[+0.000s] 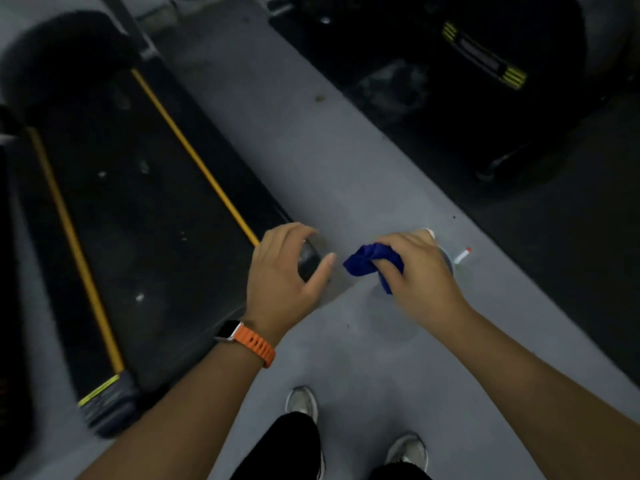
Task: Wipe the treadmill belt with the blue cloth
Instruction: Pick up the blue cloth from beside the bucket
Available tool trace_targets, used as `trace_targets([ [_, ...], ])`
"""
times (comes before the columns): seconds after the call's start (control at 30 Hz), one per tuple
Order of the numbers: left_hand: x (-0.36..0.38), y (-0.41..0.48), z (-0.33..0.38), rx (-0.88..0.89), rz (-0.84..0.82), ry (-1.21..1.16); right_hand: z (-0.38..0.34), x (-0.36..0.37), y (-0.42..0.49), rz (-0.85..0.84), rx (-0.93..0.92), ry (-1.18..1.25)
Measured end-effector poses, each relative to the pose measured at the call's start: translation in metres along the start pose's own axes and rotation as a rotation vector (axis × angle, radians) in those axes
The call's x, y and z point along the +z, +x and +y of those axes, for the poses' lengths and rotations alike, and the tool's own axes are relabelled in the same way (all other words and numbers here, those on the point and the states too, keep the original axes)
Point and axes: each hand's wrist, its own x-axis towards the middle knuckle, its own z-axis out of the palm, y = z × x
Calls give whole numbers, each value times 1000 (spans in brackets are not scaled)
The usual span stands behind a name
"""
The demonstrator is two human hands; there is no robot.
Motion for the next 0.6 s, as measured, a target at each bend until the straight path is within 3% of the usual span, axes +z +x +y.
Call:
trace_targets([
  [0.23, -221, -5, 6, -208, 243, 101, -233, -42, 56, -162, -206, 158],
  [0.43, -345, -25, -42, -335, 362, 210, -387, -1, 101, -205, -375, 175],
  [0.6, -410, -38, -117, -428, 351, 278, -464, 64, 134, -409, -256, 354],
])
